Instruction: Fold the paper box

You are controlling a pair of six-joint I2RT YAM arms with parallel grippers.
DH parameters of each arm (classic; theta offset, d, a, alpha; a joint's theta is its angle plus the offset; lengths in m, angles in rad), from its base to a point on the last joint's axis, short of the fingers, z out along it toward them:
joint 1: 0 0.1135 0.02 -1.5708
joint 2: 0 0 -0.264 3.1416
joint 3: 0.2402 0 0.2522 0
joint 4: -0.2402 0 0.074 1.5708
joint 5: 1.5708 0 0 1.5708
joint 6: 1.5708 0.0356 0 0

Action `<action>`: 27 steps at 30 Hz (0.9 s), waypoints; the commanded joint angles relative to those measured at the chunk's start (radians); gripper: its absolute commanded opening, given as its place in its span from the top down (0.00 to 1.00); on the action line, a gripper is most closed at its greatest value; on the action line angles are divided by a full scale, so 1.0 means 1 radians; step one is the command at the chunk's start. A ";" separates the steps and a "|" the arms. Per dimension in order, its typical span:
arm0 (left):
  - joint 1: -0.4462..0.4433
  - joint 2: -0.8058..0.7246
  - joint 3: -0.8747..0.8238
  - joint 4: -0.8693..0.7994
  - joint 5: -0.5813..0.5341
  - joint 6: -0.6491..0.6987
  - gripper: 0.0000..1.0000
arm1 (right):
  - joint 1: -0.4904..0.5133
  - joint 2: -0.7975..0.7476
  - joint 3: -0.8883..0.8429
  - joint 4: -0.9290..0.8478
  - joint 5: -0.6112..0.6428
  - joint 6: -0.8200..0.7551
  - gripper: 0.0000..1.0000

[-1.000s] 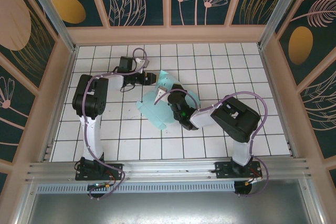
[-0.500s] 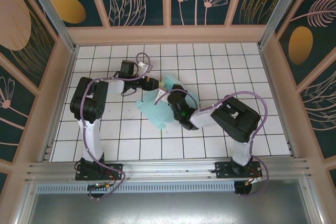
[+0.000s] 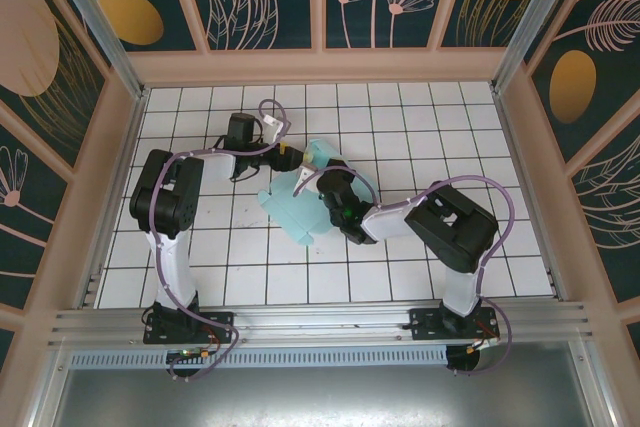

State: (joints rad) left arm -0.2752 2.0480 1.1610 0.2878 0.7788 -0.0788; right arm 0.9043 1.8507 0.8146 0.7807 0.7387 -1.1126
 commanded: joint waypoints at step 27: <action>0.010 -0.031 -0.047 -0.007 -0.110 0.085 0.34 | 0.015 0.049 0.034 0.059 0.039 -0.177 1.00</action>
State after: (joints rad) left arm -0.2684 2.0464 1.1198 0.2874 0.6800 -0.0227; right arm 0.9100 1.8866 0.8314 0.8242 0.7639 -1.2778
